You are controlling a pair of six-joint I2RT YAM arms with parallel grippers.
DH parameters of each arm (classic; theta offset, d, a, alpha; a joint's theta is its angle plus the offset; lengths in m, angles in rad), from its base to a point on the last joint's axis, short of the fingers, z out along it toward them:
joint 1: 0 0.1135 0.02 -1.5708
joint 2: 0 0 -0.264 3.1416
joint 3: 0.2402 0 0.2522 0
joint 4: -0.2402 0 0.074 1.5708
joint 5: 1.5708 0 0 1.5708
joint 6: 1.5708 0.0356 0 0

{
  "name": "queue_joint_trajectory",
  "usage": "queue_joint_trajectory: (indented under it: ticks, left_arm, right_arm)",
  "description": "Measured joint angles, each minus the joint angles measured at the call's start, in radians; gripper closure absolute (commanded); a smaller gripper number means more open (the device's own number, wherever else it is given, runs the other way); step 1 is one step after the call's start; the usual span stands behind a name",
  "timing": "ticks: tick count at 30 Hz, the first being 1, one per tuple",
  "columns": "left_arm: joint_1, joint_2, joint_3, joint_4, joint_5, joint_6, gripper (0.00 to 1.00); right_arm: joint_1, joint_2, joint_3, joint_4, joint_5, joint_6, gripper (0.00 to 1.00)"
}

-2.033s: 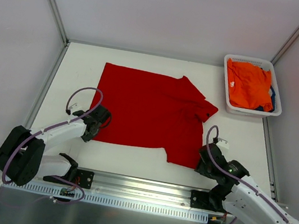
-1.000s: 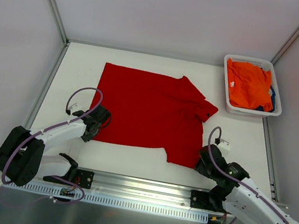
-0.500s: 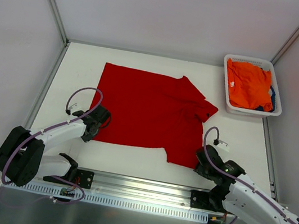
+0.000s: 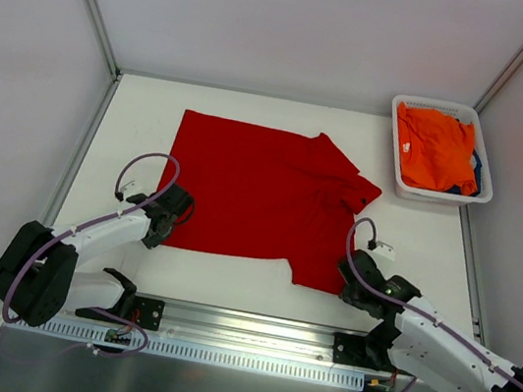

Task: Fold and stack the t-shirts
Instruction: Flatten the tshirt out

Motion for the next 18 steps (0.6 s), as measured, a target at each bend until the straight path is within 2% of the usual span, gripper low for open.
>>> queue_joint_trajectory:
  ticks: [4,13,18]
  left_arm:
    - [0.0,0.0,0.0,0.001,0.0,0.0,1.0]
    - [0.0,-0.016,-0.002,-0.002,0.007,0.014,1.0]
    - [0.0,-0.089,-0.002,-0.005,0.011,0.043,1.0]
  right_arm:
    - [0.001,0.016,0.0,0.013,0.007,-0.012,1.0]
    - [0.001,0.026,0.069,0.005,0.04,-0.048,1.0]
    - [0.001,-0.005,0.136,-0.026,0.075,-0.073,1.0]
